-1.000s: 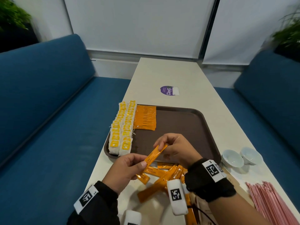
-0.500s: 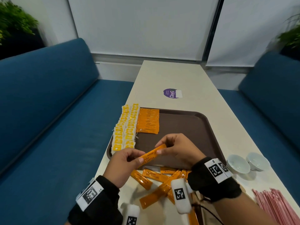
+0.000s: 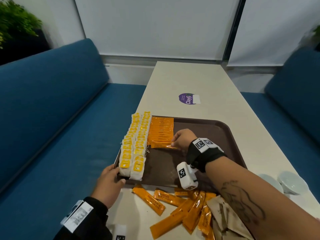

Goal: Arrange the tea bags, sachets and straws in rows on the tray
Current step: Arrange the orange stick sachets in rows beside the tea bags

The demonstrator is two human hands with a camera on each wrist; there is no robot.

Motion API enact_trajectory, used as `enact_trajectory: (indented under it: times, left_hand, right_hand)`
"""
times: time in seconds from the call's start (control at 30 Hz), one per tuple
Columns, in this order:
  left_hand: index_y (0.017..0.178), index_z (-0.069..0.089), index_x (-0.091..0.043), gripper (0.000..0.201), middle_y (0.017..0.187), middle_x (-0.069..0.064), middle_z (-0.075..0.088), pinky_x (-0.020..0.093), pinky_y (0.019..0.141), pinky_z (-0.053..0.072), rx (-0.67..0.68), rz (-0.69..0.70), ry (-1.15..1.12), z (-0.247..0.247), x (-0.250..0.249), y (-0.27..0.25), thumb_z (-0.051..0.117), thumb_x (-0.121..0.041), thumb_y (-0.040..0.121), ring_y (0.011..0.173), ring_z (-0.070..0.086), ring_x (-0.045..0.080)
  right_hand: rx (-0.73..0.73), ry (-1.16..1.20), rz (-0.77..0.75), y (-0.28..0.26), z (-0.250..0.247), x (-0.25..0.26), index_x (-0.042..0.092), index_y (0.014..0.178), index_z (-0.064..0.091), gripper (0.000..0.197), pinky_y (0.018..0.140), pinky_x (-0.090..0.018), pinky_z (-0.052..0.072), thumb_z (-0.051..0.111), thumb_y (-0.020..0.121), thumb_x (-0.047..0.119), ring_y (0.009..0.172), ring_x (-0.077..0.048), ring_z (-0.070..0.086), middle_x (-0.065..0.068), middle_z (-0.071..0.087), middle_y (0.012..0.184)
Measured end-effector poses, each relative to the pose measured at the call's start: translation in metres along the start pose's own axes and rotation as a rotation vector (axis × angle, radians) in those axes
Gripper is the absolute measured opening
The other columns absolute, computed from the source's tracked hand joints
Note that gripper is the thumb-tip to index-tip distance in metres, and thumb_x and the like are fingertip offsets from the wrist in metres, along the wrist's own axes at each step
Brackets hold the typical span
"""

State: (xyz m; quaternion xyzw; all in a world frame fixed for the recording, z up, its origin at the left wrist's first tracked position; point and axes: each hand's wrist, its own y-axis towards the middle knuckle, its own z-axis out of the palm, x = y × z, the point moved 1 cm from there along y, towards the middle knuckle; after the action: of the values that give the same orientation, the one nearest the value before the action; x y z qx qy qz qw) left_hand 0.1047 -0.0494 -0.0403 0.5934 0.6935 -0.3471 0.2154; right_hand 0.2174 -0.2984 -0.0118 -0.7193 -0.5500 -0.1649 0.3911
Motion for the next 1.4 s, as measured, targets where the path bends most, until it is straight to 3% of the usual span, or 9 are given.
enact_trajectory:
  times: [0.13, 0.33, 0.53, 0.7, 0.83, 0.93, 1.03, 1.2, 1.4]
  left_hand:
    - [0.134, 0.048, -0.004, 0.043, 0.150, 0.008, 0.026, 0.030, 0.109, 0.024, 0.008, -0.015, 0.000, 0.000, -0.002, -0.002, 0.054, -0.005, 0.091, 0.135, 0.031, 0.023]
    - [0.134, 0.048, -0.009, 0.043, 0.151, 0.006, 0.025, 0.031, 0.110, 0.023, 0.014, -0.002, 0.005, -0.002, -0.002, -0.004, 0.054, -0.008, 0.092, 0.137, 0.029, 0.022]
    - [0.136, 0.042, -0.017, 0.061, 0.146, 0.007, 0.026, 0.036, 0.109, 0.023, -0.153, 0.012, 0.131, 0.001, -0.003, -0.019, 0.069, -0.020, 0.082, 0.135, 0.023, 0.026]
    - [0.131, 0.036, -0.033, 0.064, 0.128, -0.015, 0.028, 0.024, 0.104, 0.027, 0.104, 0.247, 0.225, 0.013, -0.019, -0.051, 0.071, -0.036, 0.078, 0.128, 0.027, 0.010]
    - [0.138, 0.026, -0.034, 0.080, 0.143, -0.014, 0.025, 0.024, 0.109, 0.029, 0.292, 0.323, 0.376, 0.032, -0.028, -0.066, 0.072, -0.046, 0.074, 0.134, 0.027, 0.011]
    - [0.143, 0.022, -0.031, 0.094, 0.149, -0.003, 0.023, 0.029, 0.109, 0.031, 0.343, 0.295, 0.489, 0.046, -0.029, -0.068, 0.073, -0.052, 0.067, 0.135, 0.030, 0.019]
    - [0.138, 0.027, -0.030, 0.089, 0.136, 0.000, 0.033, 0.031, 0.100, 0.040, 0.398, 0.306, 0.609, 0.055, -0.031, -0.073, 0.074, -0.051, 0.065, 0.125, 0.040, 0.021]
    - [0.134, 0.035, -0.025, 0.080, 0.134, -0.002, 0.036, 0.029, 0.098, 0.041, 0.413, 0.381, 0.694, 0.060, -0.035, -0.081, 0.074, -0.047, 0.069, 0.122, 0.043, 0.019]
    - [0.134, 0.039, -0.023, 0.073, 0.136, -0.004, 0.040, 0.025, 0.101, 0.037, 0.471, 0.472, 0.571, 0.064, -0.036, -0.096, 0.074, -0.034, 0.071, 0.123, 0.043, 0.014]
  right_hand:
    - [0.039, -0.142, 0.011, 0.015, 0.007, 0.008, 0.013, 0.085, 0.060, 0.010, 0.092, -0.033, 0.052, 0.069, 0.084, 0.015, 0.095, -0.020, 0.065, -0.007, 0.067, 0.102]
    - [0.051, -0.266, 0.076, 0.036, 0.016, 0.011, 0.006, 0.104, 0.065, 0.030, 0.089, -0.034, 0.053, 0.073, 0.081, 0.024, 0.093, -0.019, 0.068, -0.006, 0.071, 0.101]
    - [0.017, -0.303, 0.065, 0.025, 0.008, 0.012, 0.007, 0.097, 0.061, 0.028, 0.081, -0.033, 0.051, 0.076, 0.078, 0.023, 0.089, -0.022, 0.065, -0.008, 0.067, 0.094]
    - [0.004, -0.097, -0.161, -0.039, -0.022, 0.014, 0.013, 0.096, 0.056, 0.032, 0.077, -0.030, 0.048, 0.079, 0.074, 0.015, 0.086, -0.017, 0.057, -0.002, 0.058, 0.095]
    - [0.131, -0.264, -0.257, -0.117, -0.032, 0.005, 0.019, 0.102, 0.059, 0.035, 0.065, -0.021, 0.043, 0.079, 0.073, 0.018, 0.080, -0.008, 0.054, 0.010, 0.053, 0.086]
    - [0.154, -0.547, -0.192, -0.160, -0.025, -0.013, 0.024, 0.114, 0.058, 0.047, 0.079, -0.029, 0.049, 0.079, 0.073, 0.020, 0.096, -0.014, 0.056, 0.008, 0.055, 0.100]
    - [0.185, -0.820, -0.148, -0.184, -0.011, -0.033, 0.024, 0.125, 0.055, 0.052, 0.087, -0.036, 0.051, 0.074, 0.077, 0.018, 0.107, -0.022, 0.058, 0.001, 0.060, 0.118]
    - [0.090, -1.082, -0.225, -0.200, 0.020, -0.052, 0.016, 0.106, 0.060, 0.017, 0.092, -0.040, 0.038, 0.054, 0.090, 0.016, 0.105, -0.026, 0.054, -0.005, 0.062, 0.109]
    - [0.002, -1.057, -0.339, -0.208, 0.047, -0.055, 0.016, 0.105, 0.062, 0.018, 0.090, -0.040, 0.036, 0.050, 0.092, 0.012, 0.103, -0.026, 0.052, -0.005, 0.064, 0.105]
